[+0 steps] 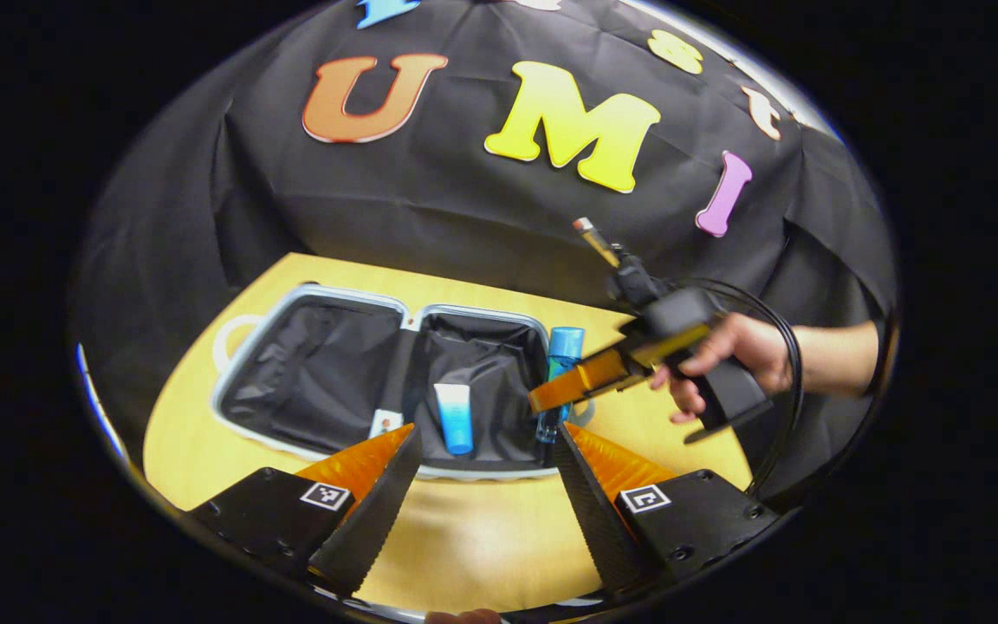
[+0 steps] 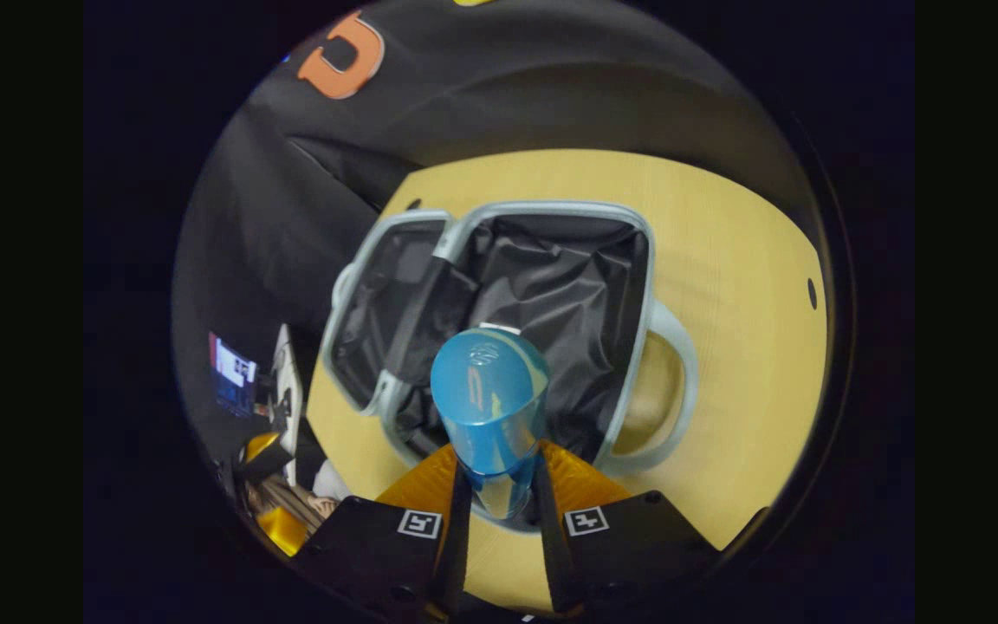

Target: First open the suitcase, pack the skin care products into it, and then close the suitcase.

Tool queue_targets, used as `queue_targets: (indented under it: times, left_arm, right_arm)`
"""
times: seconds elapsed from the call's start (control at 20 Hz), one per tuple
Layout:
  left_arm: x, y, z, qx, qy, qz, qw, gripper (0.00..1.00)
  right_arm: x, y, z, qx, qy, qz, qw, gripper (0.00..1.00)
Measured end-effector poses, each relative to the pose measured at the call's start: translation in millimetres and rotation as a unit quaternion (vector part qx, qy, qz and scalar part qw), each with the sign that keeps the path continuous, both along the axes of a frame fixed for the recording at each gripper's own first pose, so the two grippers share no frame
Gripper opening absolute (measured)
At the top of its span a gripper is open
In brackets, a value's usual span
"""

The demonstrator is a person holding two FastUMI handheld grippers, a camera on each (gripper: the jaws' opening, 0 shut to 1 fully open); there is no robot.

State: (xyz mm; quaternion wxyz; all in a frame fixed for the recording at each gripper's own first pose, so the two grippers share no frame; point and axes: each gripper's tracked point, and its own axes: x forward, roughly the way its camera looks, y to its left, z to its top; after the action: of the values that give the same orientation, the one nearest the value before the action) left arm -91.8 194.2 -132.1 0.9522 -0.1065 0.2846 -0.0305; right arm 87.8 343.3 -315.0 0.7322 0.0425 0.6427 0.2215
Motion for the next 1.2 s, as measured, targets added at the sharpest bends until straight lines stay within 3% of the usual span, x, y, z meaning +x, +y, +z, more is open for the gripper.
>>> queue_targets:
  times: [0.15, 0.3, 0.6, 0.95, 1.2]
  left_arm:
    - [-34.1, -3.9, -6.2, -0.025, -0.003, 0.03, 0.999, 0.97]
    - [-61.0, 1.4, -11.3, -0.037, -0.002, 0.041, 0.998, 0.97]
    - [-75.2, 25.3, 4.5, -0.039, -0.022, 0.067, 0.997, 0.97]
    - [-75.7, 31.5, 12.3, -0.038, -0.034, 0.065, 0.997, 0.98]
    - [-65.1, 38.5, 20.3, -0.025, -0.045, 0.05, 0.997, 0.97]
  right_arm:
    - [1.5, -2.8, -33.6, -0.051, 0.048, -0.037, 0.997, 0.35]
    - [7.2, 2.2, -52.7, -0.08, 0.06, -0.055, 0.993, 0.35]
    - [20.2, 2.8, -76.5, -0.119, 0.078, -0.123, 0.982, 0.35]
    - [20.0, 4.5, -73.6, -0.125, 0.061, -0.112, 0.984, 0.41]
    - [7.9, 2.0, -40.5, -0.087, 0.042, -0.12, 0.988, 0.51]
